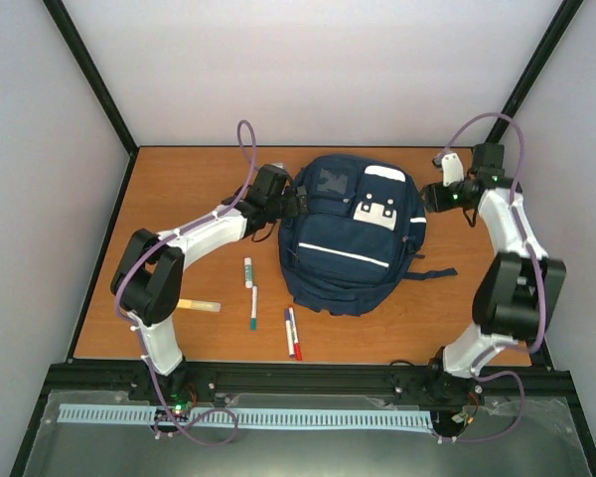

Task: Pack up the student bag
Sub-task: Adjust the student bag at the center of the board.

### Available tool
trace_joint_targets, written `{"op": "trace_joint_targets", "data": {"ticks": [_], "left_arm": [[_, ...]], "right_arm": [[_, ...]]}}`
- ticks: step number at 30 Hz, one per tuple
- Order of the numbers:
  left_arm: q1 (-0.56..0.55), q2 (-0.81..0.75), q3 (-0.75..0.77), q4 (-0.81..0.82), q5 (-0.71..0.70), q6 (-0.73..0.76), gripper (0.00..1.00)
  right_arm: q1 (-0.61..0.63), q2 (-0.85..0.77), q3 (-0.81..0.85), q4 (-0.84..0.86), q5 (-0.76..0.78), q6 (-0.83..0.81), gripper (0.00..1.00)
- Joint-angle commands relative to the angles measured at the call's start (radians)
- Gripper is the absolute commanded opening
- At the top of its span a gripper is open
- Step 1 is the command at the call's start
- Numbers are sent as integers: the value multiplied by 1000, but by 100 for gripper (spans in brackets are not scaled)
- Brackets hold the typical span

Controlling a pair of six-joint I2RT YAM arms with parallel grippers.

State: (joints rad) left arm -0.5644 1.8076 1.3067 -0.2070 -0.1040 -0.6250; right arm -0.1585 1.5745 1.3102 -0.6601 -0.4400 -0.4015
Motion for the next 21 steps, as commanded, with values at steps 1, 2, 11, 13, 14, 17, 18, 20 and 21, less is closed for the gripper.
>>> {"op": "trace_joint_targets", "data": {"ticks": [1,2,11,13,14,17,18,20,21], "left_arm": [[12,21,34,-44,55,-20,100],[12,20,27,-45,69,-26,100],[5,-61,-147,33,174,-77,100],[1,-80,-177,39,169,-75,100],[-1,-87,-185,40,166,-75,100],[-8,-99,-205,36,163,-73,99],[-11,-104,-210,33,159,-73,99],[-19,-116,-222,29,153,-73,99],[-23,-123,-228,30,148,-72,99]], "right_arm": [[-57,228,187,-93,-22,23,60],[-56,272,218,-99,-20,20,60],[-57,525,388,-177,-91,35,52],[-56,547,383,-173,-105,46,48],[-56,557,378,-171,-108,50,45],[-61,572,354,-154,-107,66,21],[-66,565,337,-143,-117,78,13],[-99,536,292,-121,-158,105,3],[-118,514,263,-110,-173,115,3]]}}
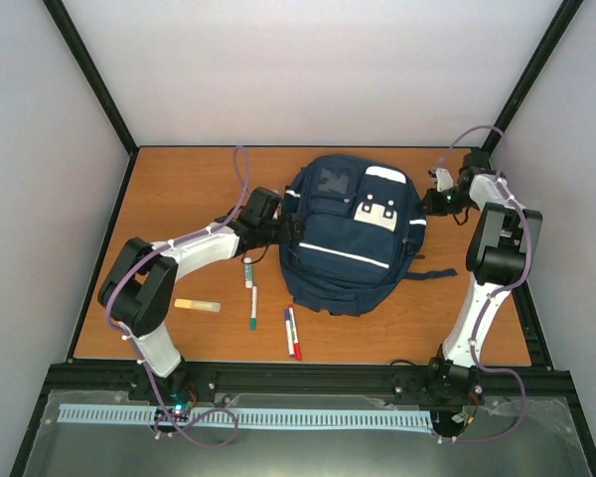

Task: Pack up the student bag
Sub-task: Adjust the student bag at the center of the board.

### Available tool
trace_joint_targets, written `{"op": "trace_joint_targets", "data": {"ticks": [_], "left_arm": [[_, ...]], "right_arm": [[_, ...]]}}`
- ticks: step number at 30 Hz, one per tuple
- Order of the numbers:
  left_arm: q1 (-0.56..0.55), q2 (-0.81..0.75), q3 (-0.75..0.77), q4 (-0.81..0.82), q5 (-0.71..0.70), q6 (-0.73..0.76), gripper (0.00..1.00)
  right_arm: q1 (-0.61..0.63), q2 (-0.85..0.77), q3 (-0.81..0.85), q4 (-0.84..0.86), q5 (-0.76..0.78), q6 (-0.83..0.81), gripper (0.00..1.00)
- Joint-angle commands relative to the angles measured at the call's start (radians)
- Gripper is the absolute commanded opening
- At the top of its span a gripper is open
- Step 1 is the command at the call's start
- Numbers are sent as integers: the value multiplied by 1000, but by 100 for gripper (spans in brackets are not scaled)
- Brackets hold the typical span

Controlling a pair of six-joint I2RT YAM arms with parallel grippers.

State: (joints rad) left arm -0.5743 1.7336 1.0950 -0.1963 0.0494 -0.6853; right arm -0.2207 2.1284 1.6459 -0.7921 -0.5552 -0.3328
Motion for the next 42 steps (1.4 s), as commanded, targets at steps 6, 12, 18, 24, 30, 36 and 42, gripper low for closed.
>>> {"op": "trace_joint_targets", "data": {"ticks": [6,12,18,24,30,36,42], "left_arm": [[-46,-64,-50,20,-31,-4,99],[-73,-66,-53,10,-57,8,98],[-76,-192,-84,40,-43,56,100],[-76,-246,-7,-102,-74,135,100],[-78,-312,0,-166,-98,181,100],[-77,-402,-57,-147,-170,199,100],[-77,-482,-163,-22,-219,201,100]], "right_arm": [[-177,-195,-237,48,-117,30,3],[-192,-394,-348,-43,-195,-109,58],[-190,-748,-414,-37,-100,-98,100],[-182,-915,-429,-109,-255,-298,100],[-183,-1022,-547,37,-204,-213,100],[-183,-956,-508,-22,-255,-235,100],[-183,-833,-412,-254,-329,-390,100]]}}
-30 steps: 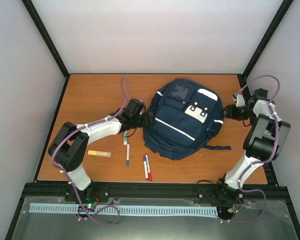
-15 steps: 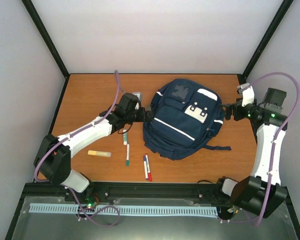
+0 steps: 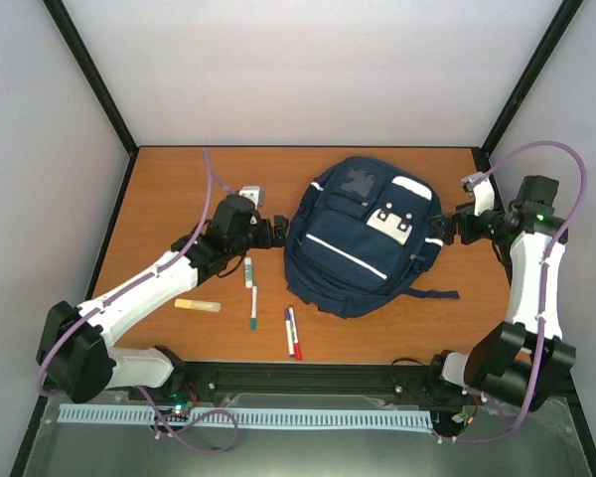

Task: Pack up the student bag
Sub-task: Adjust the student bag at the center of the board.

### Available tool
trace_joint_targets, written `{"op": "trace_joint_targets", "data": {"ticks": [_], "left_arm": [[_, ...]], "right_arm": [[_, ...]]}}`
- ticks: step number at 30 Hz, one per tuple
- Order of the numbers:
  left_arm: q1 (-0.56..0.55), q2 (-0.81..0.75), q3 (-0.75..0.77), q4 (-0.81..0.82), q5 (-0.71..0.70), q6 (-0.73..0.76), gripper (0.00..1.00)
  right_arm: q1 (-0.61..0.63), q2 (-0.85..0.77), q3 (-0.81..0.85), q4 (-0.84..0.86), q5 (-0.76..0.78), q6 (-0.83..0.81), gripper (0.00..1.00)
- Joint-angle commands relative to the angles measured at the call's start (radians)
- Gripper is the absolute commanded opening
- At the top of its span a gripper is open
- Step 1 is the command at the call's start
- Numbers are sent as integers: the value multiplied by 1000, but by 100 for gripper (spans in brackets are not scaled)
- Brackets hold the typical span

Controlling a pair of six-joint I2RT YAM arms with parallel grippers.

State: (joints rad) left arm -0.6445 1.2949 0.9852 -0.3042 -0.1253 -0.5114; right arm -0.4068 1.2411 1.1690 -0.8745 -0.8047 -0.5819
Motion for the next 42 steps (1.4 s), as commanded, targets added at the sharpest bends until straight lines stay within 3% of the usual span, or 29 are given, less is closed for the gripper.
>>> {"op": "trace_joint_targets", "data": {"ticks": [1,4,6,9,12,14,16,19,23,26,29,35,42], "left_arm": [[-7,-42,-51,91,-68,18,100],[-7,0,-16,71,-127,4,100],[-6,76,58,-28,-167,-9,100],[-7,192,163,-143,-164,16,100],[-9,216,152,-140,-139,8,100],[-10,199,122,-126,-133,10,100],[-10,169,87,-128,-148,-2,100],[-13,124,53,-171,-116,-25,100],[-29,95,17,-269,-55,-22,100],[-32,62,-38,-250,-10,-29,100],[-32,52,-88,-191,30,-48,100],[-32,93,-59,-111,38,-145,96],[-32,123,-75,-125,26,-201,97]], "right_arm": [[3,59,66,-185,-73,-150,100],[3,42,42,-157,-18,-130,100],[5,-1,9,-94,42,-103,100],[19,-145,-106,108,230,9,100],[34,-292,-183,216,308,-4,100],[34,-341,-207,259,284,39,100],[34,-307,-169,164,103,33,100],[58,-207,-124,62,-48,78,100],[348,-220,-204,155,198,106,96],[582,-216,-250,200,352,98,82],[721,-120,-257,196,430,59,66],[879,3,-303,289,633,30,47],[1015,77,-300,340,788,27,46]]}}
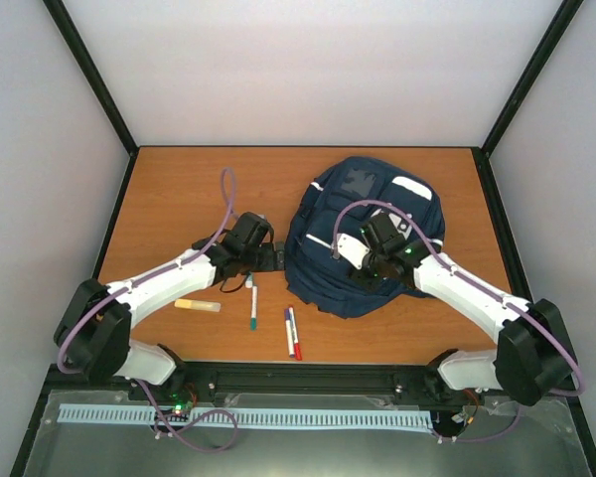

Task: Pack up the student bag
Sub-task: Adjust the student bag at the center of the board.

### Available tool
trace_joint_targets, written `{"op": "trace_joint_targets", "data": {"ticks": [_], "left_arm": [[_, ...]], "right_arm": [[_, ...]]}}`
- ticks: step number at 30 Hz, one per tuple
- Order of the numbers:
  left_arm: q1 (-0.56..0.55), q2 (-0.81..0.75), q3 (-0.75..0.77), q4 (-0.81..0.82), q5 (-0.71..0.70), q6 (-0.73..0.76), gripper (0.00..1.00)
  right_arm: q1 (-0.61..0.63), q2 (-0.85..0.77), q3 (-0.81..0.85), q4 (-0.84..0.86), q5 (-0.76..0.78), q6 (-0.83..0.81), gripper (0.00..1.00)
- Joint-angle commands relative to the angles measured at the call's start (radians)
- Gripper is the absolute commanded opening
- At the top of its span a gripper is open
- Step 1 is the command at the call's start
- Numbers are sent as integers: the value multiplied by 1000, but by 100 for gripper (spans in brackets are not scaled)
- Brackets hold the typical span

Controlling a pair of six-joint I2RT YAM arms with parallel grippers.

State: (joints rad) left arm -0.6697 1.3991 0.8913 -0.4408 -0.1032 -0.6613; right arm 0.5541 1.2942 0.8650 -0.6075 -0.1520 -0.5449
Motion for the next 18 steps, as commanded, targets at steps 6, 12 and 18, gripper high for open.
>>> {"op": "trace_joint_targets", "data": {"ticks": [6,12,18], "left_arm": [[-7,25,-21,0,21,-78,98],[-7,6,-52,4,2,-87,98],[-7,15,-57,10,5,-95,98]], "right_arm": [[110,70,-4,108,179,-3,46],[141,39,-20,105,132,-4,47],[166,49,-36,106,153,-14,53]]}}
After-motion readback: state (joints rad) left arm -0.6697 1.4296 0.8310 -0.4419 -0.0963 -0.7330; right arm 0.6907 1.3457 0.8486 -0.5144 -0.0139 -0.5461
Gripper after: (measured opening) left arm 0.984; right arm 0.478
